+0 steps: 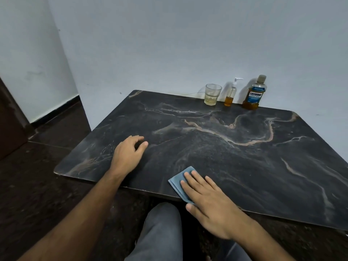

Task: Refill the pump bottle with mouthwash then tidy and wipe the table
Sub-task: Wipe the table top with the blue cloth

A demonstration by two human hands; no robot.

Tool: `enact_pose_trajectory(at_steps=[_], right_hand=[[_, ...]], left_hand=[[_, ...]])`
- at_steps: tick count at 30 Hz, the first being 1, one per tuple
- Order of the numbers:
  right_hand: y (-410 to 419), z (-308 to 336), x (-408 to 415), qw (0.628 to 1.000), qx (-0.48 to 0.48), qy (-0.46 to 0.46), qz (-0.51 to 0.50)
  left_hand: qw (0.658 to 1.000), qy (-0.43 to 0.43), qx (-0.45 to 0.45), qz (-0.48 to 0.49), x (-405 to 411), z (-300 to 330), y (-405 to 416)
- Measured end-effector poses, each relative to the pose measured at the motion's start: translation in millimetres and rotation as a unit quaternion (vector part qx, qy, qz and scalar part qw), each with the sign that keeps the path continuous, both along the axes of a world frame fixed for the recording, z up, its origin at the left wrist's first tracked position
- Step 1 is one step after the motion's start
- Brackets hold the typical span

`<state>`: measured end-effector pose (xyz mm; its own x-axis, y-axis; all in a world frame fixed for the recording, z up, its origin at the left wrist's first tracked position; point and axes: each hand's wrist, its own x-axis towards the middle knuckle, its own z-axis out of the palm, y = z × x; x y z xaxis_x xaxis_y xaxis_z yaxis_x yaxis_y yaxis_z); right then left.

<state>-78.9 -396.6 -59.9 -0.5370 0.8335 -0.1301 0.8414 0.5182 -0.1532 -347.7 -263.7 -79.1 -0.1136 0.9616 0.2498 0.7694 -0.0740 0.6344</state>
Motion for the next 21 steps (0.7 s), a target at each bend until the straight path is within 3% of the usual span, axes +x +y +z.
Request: enact_pose_trajectory(at_steps=[3, 8, 14, 21], right_hand=[[11, 3, -14, 1.000, -0.012, -0.008, 0.014], [42, -3, -44, 0.999, 0.000, -0.018, 0.044], [113, -3, -79, 1.000, 0.000, -0.015, 0.020], [146, 0, -28, 0.995, -0.008, -0.033, -0.098]], left_hand=[[0.996, 0.071, -0.052, -0.011, 3, -5, 5], [0.991, 0.106, -0.079, -0.016, 8, -6, 7], [0.996, 0.049, -0.074, -0.015, 6, -3, 1], [0.996, 0.044, -0.080, -0.007, 5, -2, 0]])
